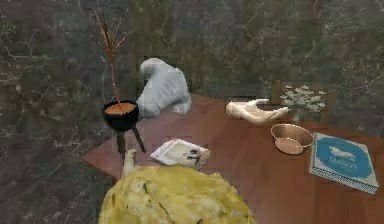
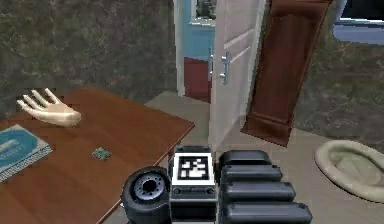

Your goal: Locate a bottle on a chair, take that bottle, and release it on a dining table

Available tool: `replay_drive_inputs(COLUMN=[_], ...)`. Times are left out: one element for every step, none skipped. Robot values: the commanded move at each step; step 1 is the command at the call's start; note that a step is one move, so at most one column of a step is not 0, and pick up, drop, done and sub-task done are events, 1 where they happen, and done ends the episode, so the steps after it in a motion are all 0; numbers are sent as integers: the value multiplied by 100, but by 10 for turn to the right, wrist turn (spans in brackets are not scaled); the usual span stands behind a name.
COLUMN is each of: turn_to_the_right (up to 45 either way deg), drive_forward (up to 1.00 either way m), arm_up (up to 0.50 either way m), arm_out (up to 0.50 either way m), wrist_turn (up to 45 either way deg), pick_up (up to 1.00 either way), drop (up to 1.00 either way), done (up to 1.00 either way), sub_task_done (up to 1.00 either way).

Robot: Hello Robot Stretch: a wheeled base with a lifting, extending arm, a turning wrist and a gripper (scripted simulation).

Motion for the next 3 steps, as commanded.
replay_drive_inputs(turn_to_the_right=[-450,-450,-180], drive_forward=[0,0,0], arm_up=[0,0,0], arm_out=[0,0,0], wrist_turn=[0,0,0], pick_up=[0,0,0], drop=[0,0,0], done=[0,0,0], sub_task_done=[0,0,0])
